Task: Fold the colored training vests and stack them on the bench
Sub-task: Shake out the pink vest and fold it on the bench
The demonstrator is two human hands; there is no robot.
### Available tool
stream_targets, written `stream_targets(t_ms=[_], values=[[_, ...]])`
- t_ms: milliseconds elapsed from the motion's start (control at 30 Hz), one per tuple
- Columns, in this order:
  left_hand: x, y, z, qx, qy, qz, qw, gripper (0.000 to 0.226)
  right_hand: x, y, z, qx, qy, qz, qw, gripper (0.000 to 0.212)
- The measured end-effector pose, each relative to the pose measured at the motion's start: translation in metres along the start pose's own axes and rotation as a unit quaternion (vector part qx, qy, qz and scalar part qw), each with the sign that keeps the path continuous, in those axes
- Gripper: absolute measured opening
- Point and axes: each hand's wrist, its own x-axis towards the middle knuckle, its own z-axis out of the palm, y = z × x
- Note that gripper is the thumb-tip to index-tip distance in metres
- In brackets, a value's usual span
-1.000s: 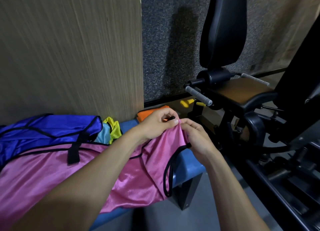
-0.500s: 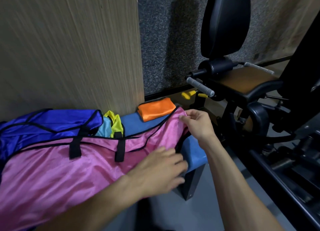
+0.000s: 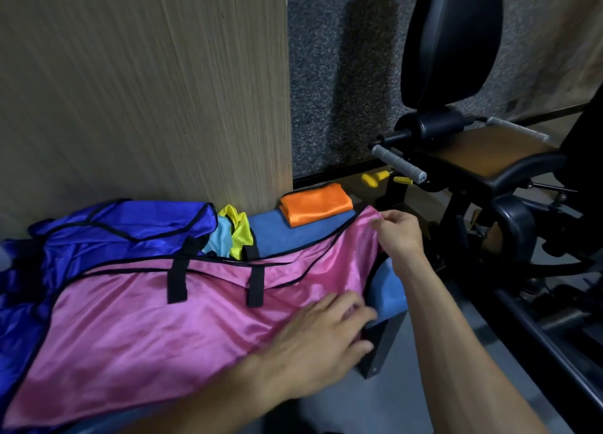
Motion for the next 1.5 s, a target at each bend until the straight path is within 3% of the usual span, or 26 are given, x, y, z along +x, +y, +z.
stream_targets(t_ms=[67, 167, 367, 567, 633, 733, 800, 867, 900, 1033, 1167, 1367, 1433, 1500], values=[[-0.021, -0.013, 0.001, 0.005, 0.007, -0.025, 1.0, 0.031, 0.001, 0.004, 0.0, -0.036, 0.004, 0.012, 0.999, 0.014], [-0.046, -0.046, 0.004, 0.096, 0.028, -0.082, 0.992, 0.025, 0.001, 0.008, 0.004, -0.078, 0.002, 0.019, 0.997, 0.01], [-0.045, -0.065, -0.014, 0.125, -0.05, -0.147, 0.98, 0.058, 0.0, 0.01, 0.012, -0.101, 0.003, 0.01, 0.995, 0.013], [-0.006, -0.149, -0.02, 0.299, -0.086, -0.212, 0.927, 0.053, 0.007, 0.018, 0.013, -0.111, 0.013, 0.022, 0.994, 0.01], [-0.004, -0.161, -0.016, 0.318, -0.079, -0.205, 0.922, 0.064, 0.009, 0.02, 0.013, -0.12, 0.004, 0.022, 0.993, 0.012], [-0.005, -0.143, -0.015, 0.298, -0.002, -0.116, 0.948, 0.067, 0.012, 0.024, 0.013, -0.136, -0.008, 0.023, 0.99, 0.021], [-0.019, -0.13, -0.011, 0.247, 0.045, -0.047, 0.967, 0.037, 0.013, 0.025, 0.012, -0.146, -0.013, 0.02, 0.989, 0.022], [-0.041, -0.117, -0.016, 0.224, 0.037, -0.052, 0.973, 0.007, 0.014, 0.025, 0.011, -0.159, -0.019, 0.01, 0.987, 0.021], [-0.052, -0.11, -0.025, 0.225, 0.022, -0.075, 0.971, 0.004, 0.013, 0.025, 0.011, -0.168, -0.022, 0.003, 0.986, 0.019], [-0.097, -0.112, -0.067, 0.241, -0.021, -0.2, 0.949, 0.023, 0.007, 0.022, 0.014, -0.197, -0.031, -0.023, 0.98, 0.015], [-0.127, -0.119, -0.078, 0.18, -0.064, -0.254, 0.948, 0.027, -0.001, 0.019, 0.016, -0.207, -0.038, -0.042, 0.977, 0.014], [-0.127, -0.144, -0.076, 0.144, 0.079, -0.191, 0.968, 0.053, -0.007, 0.016, 0.021, -0.197, -0.029, -0.054, 0.979, 0.023], [-0.111, -0.159, -0.082, 0.138, 0.108, -0.228, 0.958, 0.057, -0.008, 0.015, 0.021, -0.19, -0.019, -0.053, 0.98, 0.028], [-0.096, -0.175, -0.084, 0.129, 0.082, -0.29, 0.945, 0.065, -0.009, 0.014, 0.021, -0.179, -0.014, -0.048, 0.983, 0.032]])
